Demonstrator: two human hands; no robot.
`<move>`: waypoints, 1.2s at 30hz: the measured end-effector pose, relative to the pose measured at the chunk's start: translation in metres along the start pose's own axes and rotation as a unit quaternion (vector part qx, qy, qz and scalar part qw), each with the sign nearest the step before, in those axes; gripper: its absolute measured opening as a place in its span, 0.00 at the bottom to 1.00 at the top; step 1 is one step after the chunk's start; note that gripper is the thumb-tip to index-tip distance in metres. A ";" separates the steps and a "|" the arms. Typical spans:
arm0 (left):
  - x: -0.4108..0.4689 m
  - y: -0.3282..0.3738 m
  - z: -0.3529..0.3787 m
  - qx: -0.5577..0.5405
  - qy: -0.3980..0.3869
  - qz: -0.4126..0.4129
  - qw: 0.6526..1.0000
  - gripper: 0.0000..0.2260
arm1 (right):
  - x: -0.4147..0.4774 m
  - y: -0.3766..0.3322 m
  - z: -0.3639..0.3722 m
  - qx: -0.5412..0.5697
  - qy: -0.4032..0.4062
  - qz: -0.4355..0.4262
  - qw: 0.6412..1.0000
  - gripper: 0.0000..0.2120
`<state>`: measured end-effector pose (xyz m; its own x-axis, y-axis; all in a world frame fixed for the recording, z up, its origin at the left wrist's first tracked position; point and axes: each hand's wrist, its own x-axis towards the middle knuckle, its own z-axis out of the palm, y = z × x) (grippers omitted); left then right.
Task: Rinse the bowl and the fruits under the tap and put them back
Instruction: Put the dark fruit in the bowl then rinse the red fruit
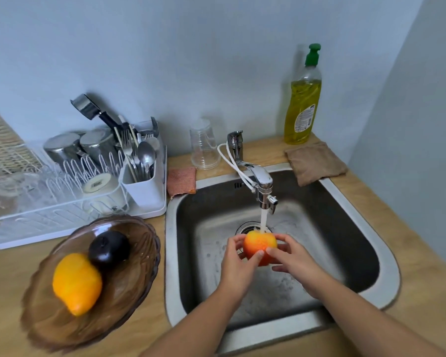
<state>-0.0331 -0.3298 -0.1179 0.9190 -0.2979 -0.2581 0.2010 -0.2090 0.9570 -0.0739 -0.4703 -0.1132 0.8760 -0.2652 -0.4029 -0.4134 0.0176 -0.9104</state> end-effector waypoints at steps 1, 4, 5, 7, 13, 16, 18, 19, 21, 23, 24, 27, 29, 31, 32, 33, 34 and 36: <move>-0.001 0.001 -0.002 -0.003 -0.002 0.001 1.000 0.20 | -0.002 -0.001 0.003 0.003 0.006 -0.006 1.000 0.16; -0.002 0.006 -0.004 -0.039 -0.030 -0.003 0.999 0.20 | -0.008 -0.005 0.010 -0.022 0.034 -0.040 0.998 0.17; -0.002 0.007 -0.004 -0.051 -0.042 -0.002 0.998 0.19 | -0.009 -0.006 0.012 -0.040 0.037 -0.058 0.997 0.18; -0.002 0.010 -0.003 -0.070 -0.047 0.007 0.996 0.15 | -0.013 -0.009 0.017 -0.056 0.023 -0.087 0.994 0.17; -0.001 0.007 0.002 -0.012 -0.058 0.093 0.994 0.22 | -0.001 -0.026 0.012 0.002 0.017 0.002 1.000 0.15; 0.001 0.005 0.005 -0.001 -0.070 0.114 0.991 0.24 | 0.003 -0.037 0.010 0.087 0.004 0.121 0.989 0.16; 0.003 0.012 0.007 -0.033 -0.080 0.085 0.993 0.21 | 0.007 -0.038 0.011 0.040 0.039 0.086 0.995 0.14; 0.004 0.017 0.010 -0.049 -0.082 0.052 0.994 0.18 | 0.007 -0.037 0.013 0.001 0.064 0.036 0.997 0.13; 0.013 0.023 0.017 -0.068 -0.072 -0.010 0.995 0.14 | 0.004 -0.030 0.016 -0.106 0.086 -0.090 0.987 0.13; 0.020 0.026 0.023 -0.130 -0.041 -0.078 0.988 0.17 | 0.006 -0.020 0.012 -0.264 0.070 -0.191 0.943 0.16; 0.022 0.025 0.025 -0.147 -0.028 -0.100 0.984 0.19 | 0.008 -0.015 0.009 -0.316 0.053 -0.216 0.922 0.17; 0.019 0.023 0.031 -0.125 -0.003 -0.054 0.991 0.15 | 0.014 -0.013 0.006 -0.260 0.044 -0.210 0.941 0.14; 0.016 0.021 0.033 -0.101 -0.021 0.007 0.995 0.10 | 0.018 -0.022 0.008 -0.122 0.046 -0.112 0.985 0.13; 0.013 0.025 0.032 -0.106 -0.038 0.022 0.993 0.10 | 0.023 -0.029 0.008 -0.024 0.049 0.012 0.998 0.18; 0.012 0.028 0.032 -0.116 -0.040 0.011 0.992 0.10 | 0.024 -0.028 0.008 -0.022 0.061 0.020 0.998 0.19; 0.014 0.031 0.031 -0.137 -0.043 -0.012 0.990 0.09 | 0.023 -0.026 0.009 -0.047 0.082 -0.010 0.995 0.19; 0.016 0.034 0.030 -0.166 -0.051 -0.041 0.984 0.08 | 0.020 -0.022 0.008 -0.105 0.104 -0.070 0.987 0.19; 0.021 0.041 0.029 -0.251 -0.047 -0.132 0.958 0.10 | 0.016 -0.015 0.006 -0.265 0.114 -0.198 0.937 0.24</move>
<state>-0.0155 -0.3714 -0.0874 0.7835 -0.3836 -0.4889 0.5824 0.1789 0.7930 -0.0524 -0.4686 -0.1069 0.9360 -0.3495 0.0409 -0.1862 -0.5906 -0.7852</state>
